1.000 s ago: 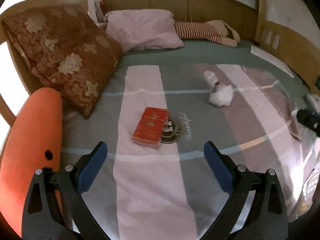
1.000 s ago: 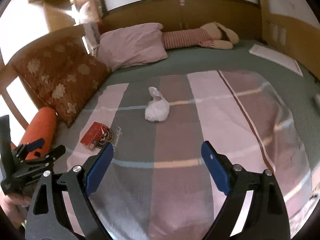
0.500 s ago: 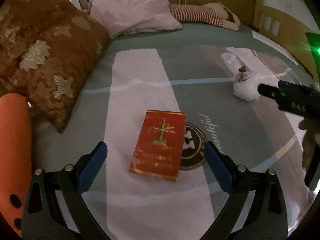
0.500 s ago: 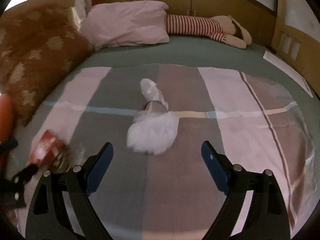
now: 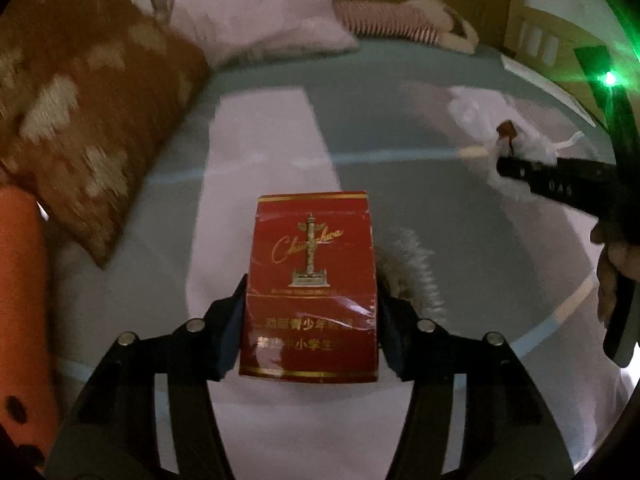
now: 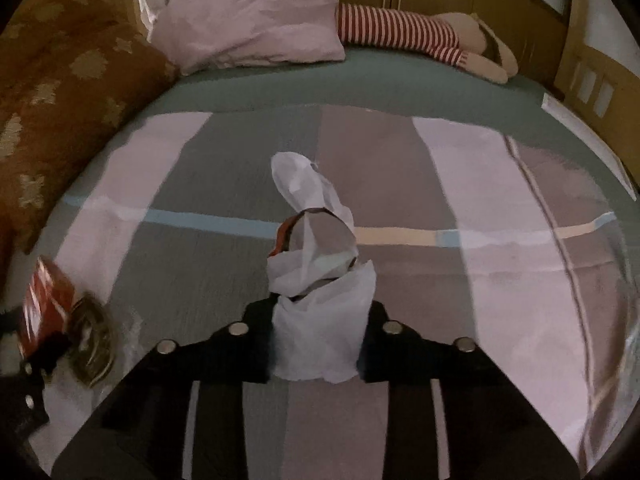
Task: Collect trash
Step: 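Grasp the red cigarette box with the left tool while the right tool grasps the white tissue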
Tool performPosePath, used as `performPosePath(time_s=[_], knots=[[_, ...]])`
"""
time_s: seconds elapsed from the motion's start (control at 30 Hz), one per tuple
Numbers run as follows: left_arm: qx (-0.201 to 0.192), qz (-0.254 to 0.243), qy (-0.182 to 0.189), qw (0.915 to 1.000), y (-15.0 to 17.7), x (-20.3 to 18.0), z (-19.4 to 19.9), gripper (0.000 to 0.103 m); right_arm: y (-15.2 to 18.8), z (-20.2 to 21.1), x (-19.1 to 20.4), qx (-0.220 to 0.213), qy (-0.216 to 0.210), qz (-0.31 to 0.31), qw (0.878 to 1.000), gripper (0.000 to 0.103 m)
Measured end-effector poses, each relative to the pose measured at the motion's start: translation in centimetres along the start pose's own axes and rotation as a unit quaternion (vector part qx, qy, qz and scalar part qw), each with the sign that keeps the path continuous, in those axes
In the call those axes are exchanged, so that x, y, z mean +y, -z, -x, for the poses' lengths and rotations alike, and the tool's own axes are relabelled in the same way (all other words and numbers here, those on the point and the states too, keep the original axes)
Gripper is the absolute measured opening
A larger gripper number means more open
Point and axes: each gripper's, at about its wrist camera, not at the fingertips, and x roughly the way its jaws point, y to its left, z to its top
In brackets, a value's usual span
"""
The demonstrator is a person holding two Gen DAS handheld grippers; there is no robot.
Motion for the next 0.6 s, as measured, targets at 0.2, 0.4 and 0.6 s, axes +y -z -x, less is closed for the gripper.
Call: performPosePath(time_s=[0.2,0.4,0.6], knots=[[-0.075,-0.030,-0.011,0.9967,-0.7,-4.2,9.3,0.057,1.4,10.0,-1.8,-0.043,-0.031,-0.026,0.998,0.023],[-0.119,-0.007,-0.016,0.9927,1.0,-7.9,17.6,0.058,6.7,21.7,-3.6,-0.110,-0.052,-0.031,0.992,0.023],[-0.109,0.032,-0.013,0.9934,5.0,-10.2,20.8,0.058,14.0,26.8,-5.5,-0.124,-0.048,-0.051,0.990,0.023]])
